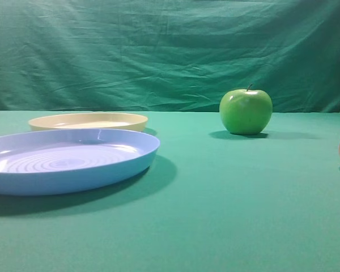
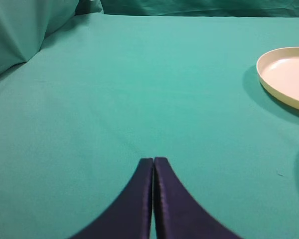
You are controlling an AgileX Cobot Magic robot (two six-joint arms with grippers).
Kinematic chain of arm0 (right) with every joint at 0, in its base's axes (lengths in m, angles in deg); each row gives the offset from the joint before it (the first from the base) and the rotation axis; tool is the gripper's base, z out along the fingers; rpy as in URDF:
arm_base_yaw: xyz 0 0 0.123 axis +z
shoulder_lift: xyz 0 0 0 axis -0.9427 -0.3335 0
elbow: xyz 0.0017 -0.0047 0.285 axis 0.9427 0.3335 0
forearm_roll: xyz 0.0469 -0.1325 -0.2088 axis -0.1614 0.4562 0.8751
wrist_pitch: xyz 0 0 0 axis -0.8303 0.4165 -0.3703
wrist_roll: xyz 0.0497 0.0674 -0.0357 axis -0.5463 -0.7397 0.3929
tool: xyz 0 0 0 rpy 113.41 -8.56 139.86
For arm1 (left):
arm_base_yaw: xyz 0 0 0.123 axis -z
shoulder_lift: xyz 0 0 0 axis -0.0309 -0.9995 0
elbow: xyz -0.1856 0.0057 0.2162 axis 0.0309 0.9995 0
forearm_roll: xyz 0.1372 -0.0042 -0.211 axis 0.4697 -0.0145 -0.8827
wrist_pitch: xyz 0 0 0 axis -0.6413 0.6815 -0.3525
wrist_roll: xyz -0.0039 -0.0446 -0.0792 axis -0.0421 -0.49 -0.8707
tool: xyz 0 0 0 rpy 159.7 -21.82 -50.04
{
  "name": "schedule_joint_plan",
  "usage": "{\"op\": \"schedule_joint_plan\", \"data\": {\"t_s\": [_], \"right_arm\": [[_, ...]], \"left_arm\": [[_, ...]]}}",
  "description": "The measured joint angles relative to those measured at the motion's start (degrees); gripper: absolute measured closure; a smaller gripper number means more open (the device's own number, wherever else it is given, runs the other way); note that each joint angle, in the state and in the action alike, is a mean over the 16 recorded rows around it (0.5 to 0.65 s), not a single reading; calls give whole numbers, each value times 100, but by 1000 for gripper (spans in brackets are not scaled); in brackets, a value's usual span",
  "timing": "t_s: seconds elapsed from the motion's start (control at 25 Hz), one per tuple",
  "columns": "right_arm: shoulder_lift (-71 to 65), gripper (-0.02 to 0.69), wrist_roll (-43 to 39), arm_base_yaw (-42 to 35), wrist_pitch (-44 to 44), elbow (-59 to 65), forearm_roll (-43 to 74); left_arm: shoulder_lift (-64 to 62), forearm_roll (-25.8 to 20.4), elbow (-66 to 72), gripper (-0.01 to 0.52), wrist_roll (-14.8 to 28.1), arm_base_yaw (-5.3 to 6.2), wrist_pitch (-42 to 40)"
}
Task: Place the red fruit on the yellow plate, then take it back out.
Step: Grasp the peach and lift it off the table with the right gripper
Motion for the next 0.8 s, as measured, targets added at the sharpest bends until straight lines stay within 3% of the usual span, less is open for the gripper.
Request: {"op": "schedule_joint_plan", "data": {"t_s": [0.44, 0.8], "right_arm": [[-326, 665, 36, 1, -169, -460, 0], [-1659, 665, 294, 34, -1310, -2306, -50]], "left_arm": [[0, 0, 0, 514, 0, 0, 0], [0, 0, 0, 514, 0, 0, 0]]}}
